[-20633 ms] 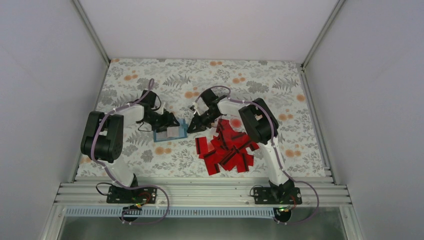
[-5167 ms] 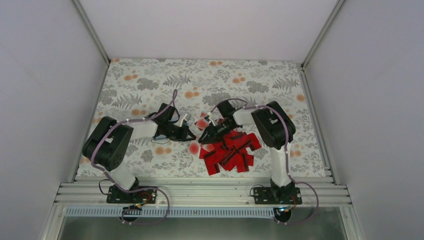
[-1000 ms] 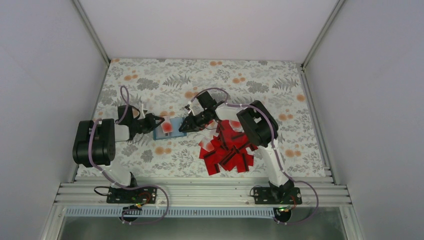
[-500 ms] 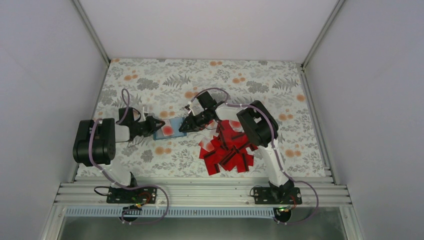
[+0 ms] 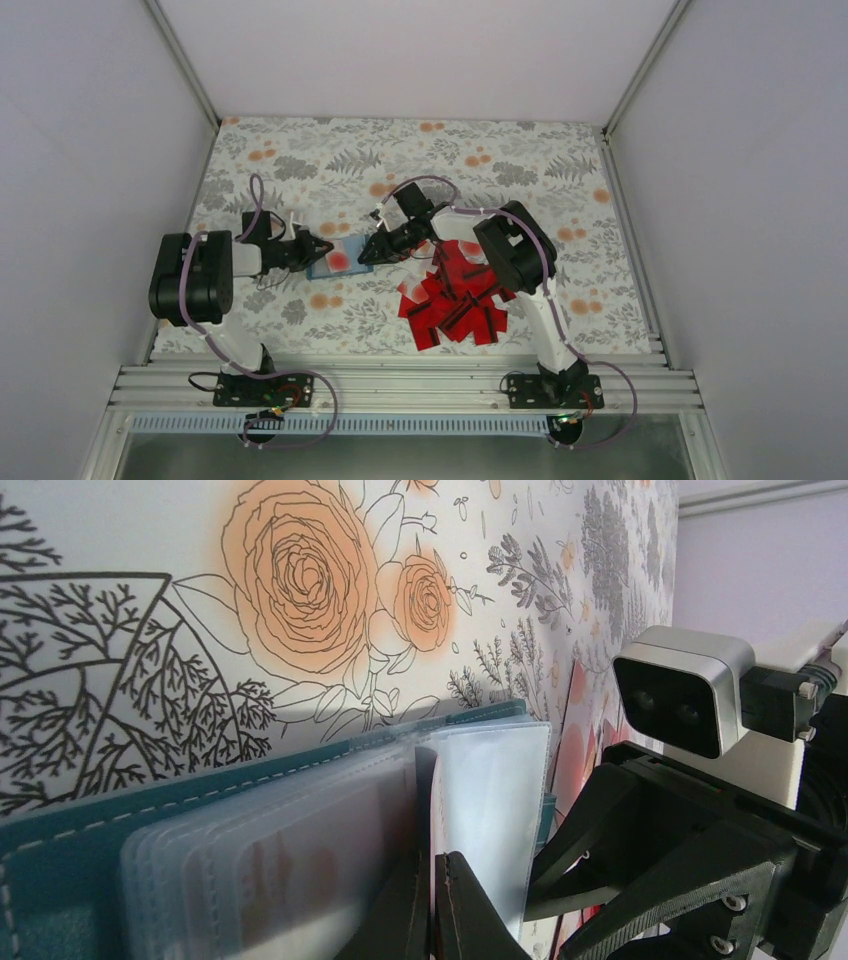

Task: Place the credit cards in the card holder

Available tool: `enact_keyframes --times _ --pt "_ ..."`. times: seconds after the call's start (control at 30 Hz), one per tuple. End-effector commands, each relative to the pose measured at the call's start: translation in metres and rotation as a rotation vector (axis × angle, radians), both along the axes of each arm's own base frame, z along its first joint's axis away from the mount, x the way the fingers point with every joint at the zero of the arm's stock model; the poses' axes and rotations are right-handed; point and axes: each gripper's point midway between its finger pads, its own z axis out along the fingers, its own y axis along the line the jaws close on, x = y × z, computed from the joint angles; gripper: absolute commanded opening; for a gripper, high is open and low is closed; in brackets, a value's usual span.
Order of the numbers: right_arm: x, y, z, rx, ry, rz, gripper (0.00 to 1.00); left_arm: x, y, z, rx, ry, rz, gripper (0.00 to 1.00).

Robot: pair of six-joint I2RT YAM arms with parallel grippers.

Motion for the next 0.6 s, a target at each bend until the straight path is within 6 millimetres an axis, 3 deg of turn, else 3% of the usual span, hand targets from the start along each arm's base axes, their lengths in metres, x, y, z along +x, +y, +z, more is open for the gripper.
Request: enact_keyframes --times 0.0,0.57 --pt "-0.0098 -0.0221 -0.0399 -0.145 0.051 -0.035 0.28 0.0 -0.0012 -0.0077 0.024 0.015 -0.024 0.02" --pt "-0.0115 -0.0231 -0.0424 -0.146 0.056 -0.034 0.28 -0.0033 -0.0019 -0.0079 0.06 0.045 -0.091 0.02"
